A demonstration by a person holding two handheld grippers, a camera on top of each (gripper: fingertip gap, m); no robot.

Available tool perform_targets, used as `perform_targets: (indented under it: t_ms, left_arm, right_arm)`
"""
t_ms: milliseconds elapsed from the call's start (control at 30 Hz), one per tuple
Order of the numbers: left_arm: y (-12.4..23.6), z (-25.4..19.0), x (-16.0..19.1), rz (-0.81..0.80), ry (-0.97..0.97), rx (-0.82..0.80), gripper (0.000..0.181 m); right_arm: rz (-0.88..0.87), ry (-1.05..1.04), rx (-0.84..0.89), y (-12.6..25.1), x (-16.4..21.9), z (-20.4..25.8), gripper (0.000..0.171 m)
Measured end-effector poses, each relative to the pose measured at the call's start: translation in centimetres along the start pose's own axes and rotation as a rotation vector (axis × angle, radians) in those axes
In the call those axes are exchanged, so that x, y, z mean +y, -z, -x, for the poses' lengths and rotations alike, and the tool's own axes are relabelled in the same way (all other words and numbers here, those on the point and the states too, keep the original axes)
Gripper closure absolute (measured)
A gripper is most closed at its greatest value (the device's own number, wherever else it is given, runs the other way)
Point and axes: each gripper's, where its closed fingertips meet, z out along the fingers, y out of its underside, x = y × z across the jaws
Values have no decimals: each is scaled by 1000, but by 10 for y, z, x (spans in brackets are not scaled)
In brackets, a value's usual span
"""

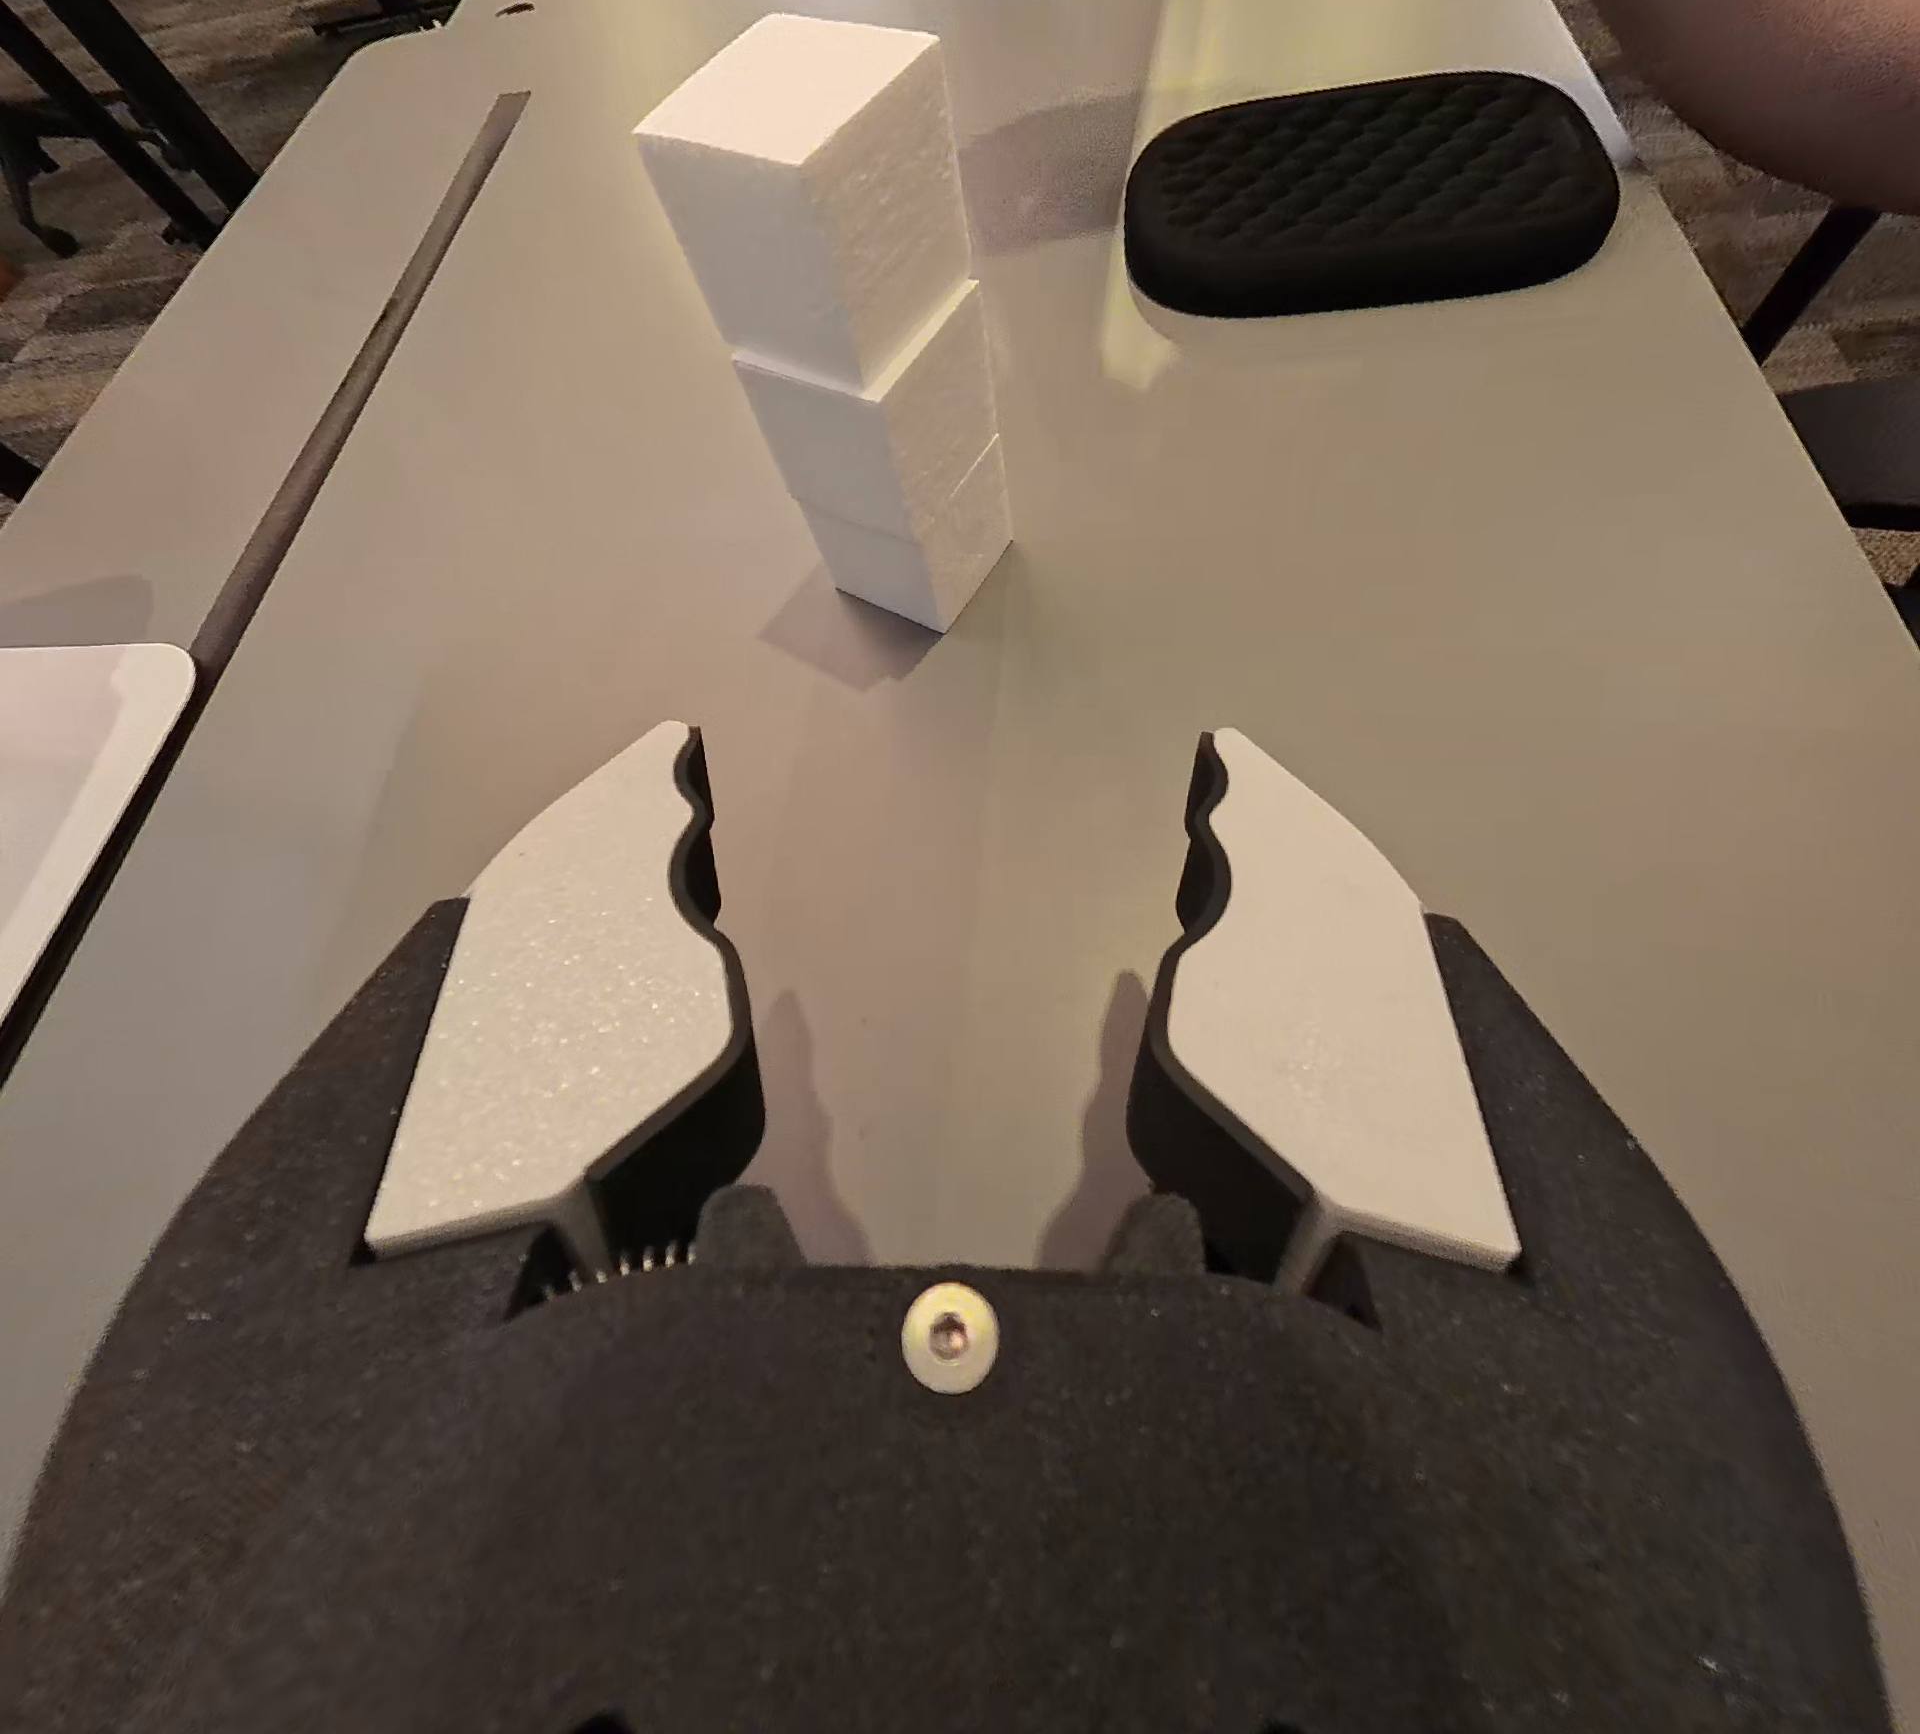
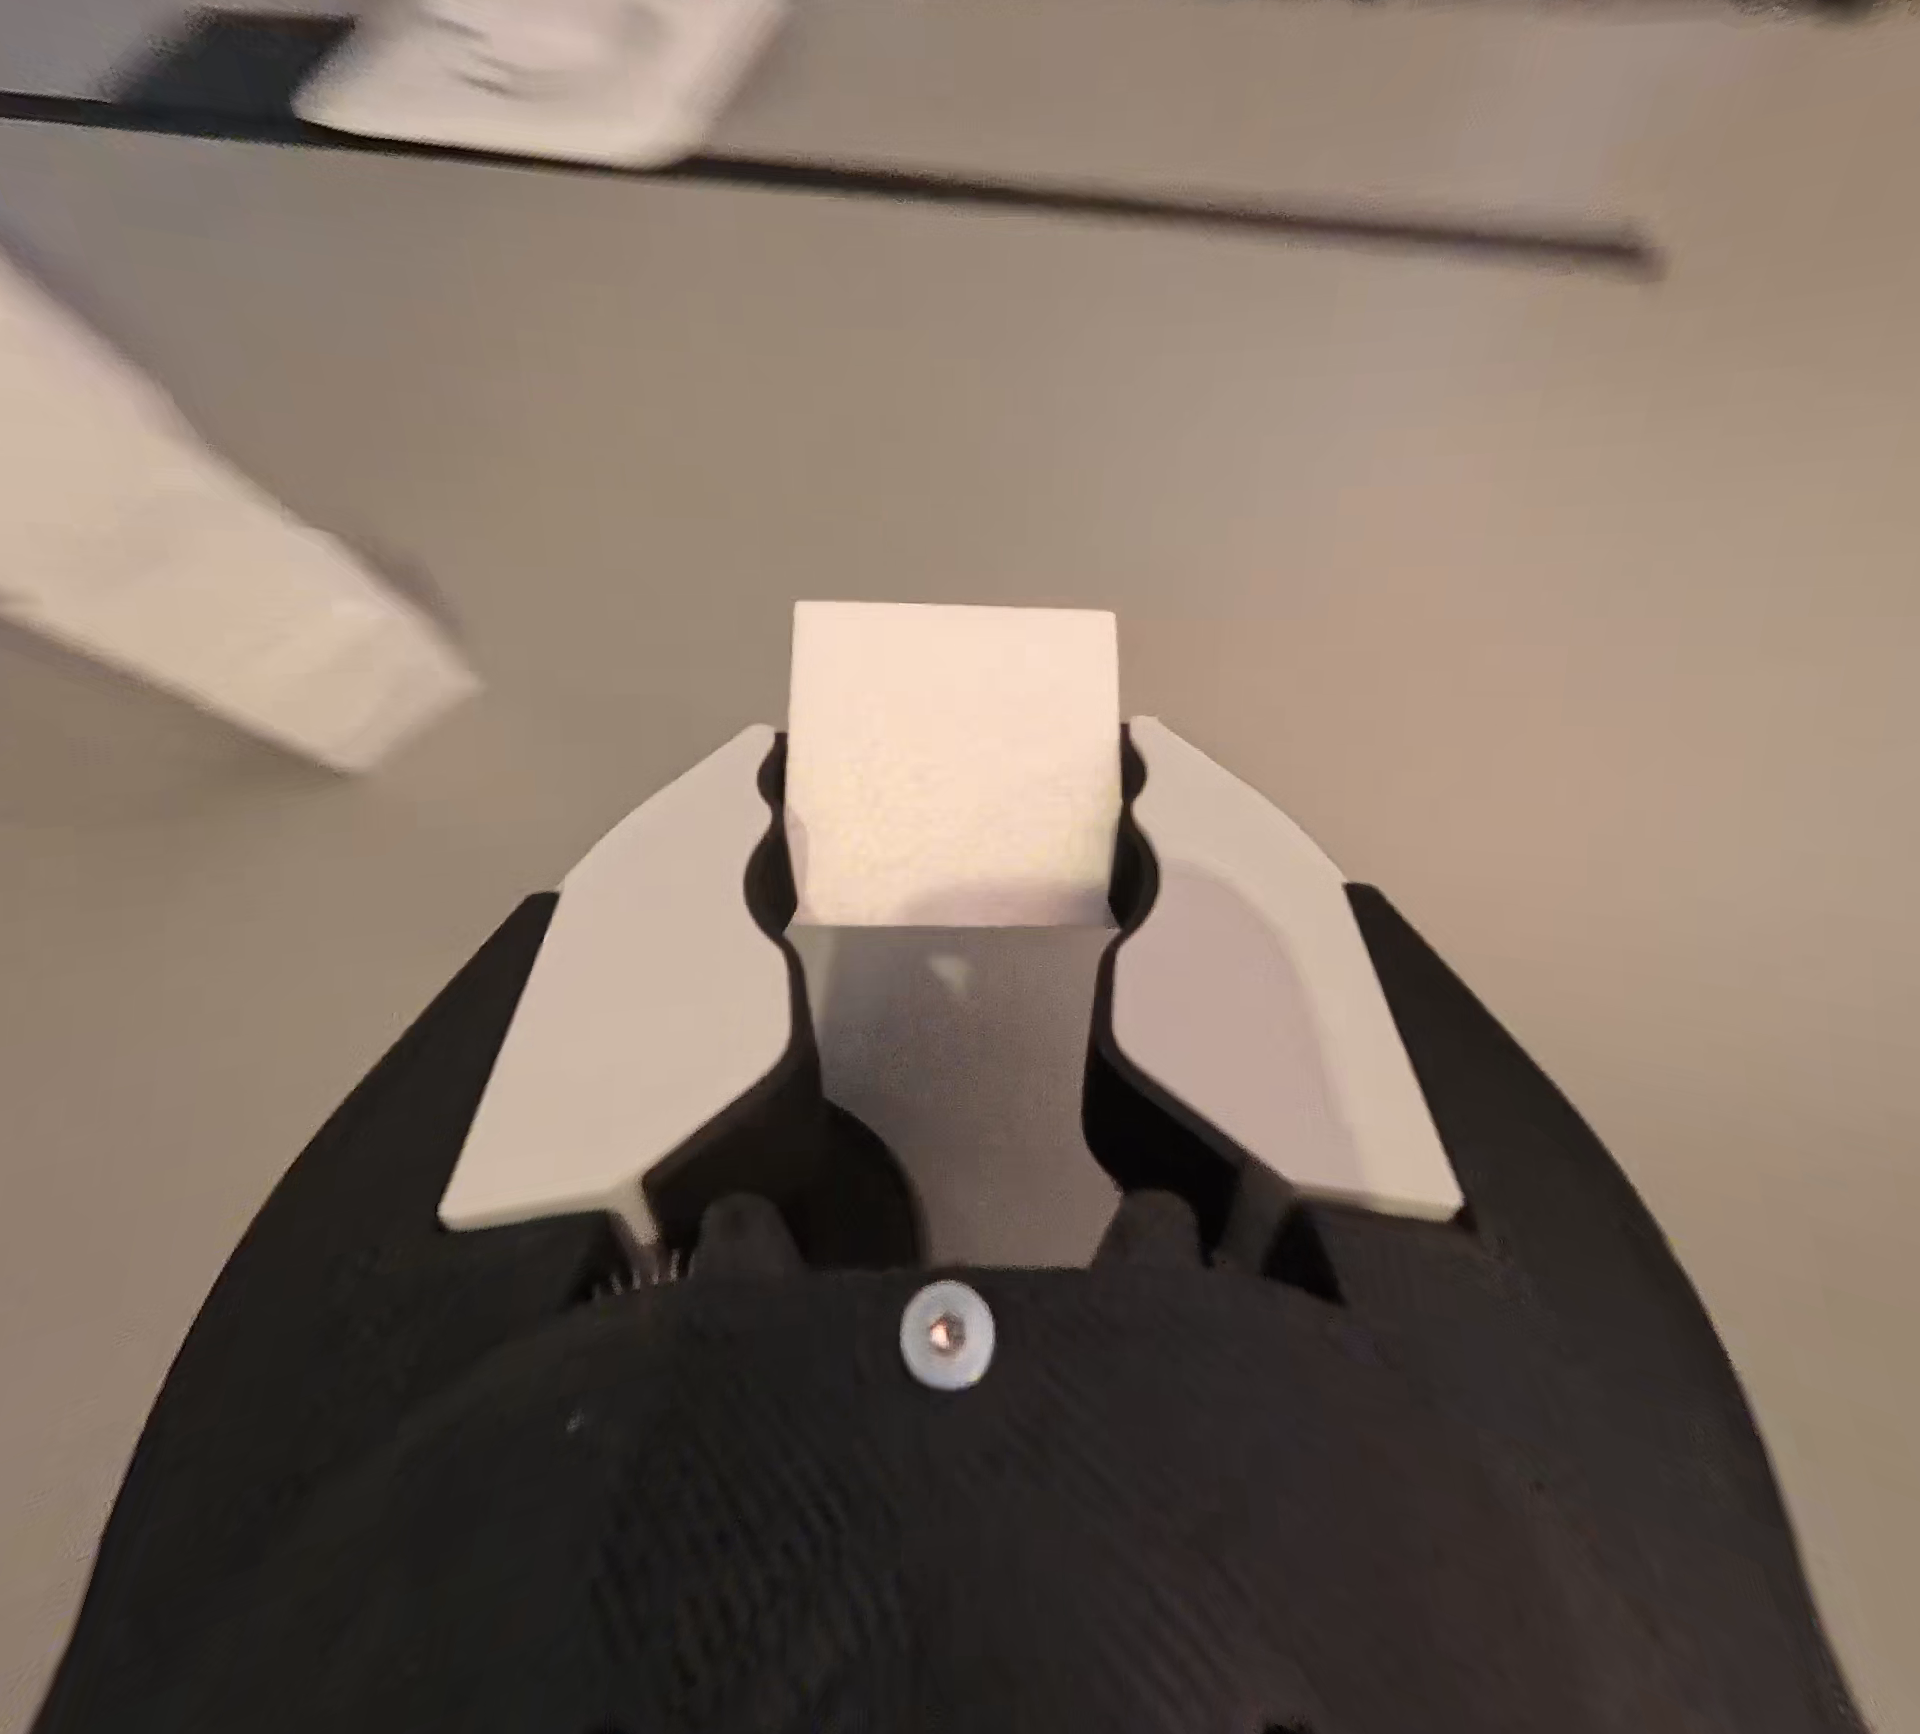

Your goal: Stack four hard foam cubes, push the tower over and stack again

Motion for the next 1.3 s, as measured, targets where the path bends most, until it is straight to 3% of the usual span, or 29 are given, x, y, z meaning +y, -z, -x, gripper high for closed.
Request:
perform_targets:
  t_ms: [133, 233, 300, 500, 900, 1033, 1200, 1300]
  left_arm:
    - [-2, 0, -1, -22, 35, 2, 94]
    - [-2, -3, 3, -12, 38, 2, 94]
    - [1, -4, 6, -5, 36, -5, 93]
    - [8, -4, 15, -15, 54, -14, 93]
    - [4, -4, 25, -22, 79, 1, 94]
    - [5, -3, 30, -32, 90, -7, 94]
    - [12, 12, 46, -73, 171, -48, 96]
    - [16, 21, 48, -143, 252, -57, 98]
  right_arm:
    - [-86, 220, -377, -7, -80, 121, 111]
    - [7, 314, -543, -16, -97, 181, 111]
    - [68, 390, -550, -28, -97, 200, 111]
    - [204, 450, -504, -53, -82, 206, 111]
    - [188, 535, -454, -58, -83, 209, 110]
    - [67, 538, -462, -43, -94, 212, 90]
    - [-136, 428, -472, -12, -97, 190, 91]
    - [-152, 384, -465, -7, -90, 165, 93]
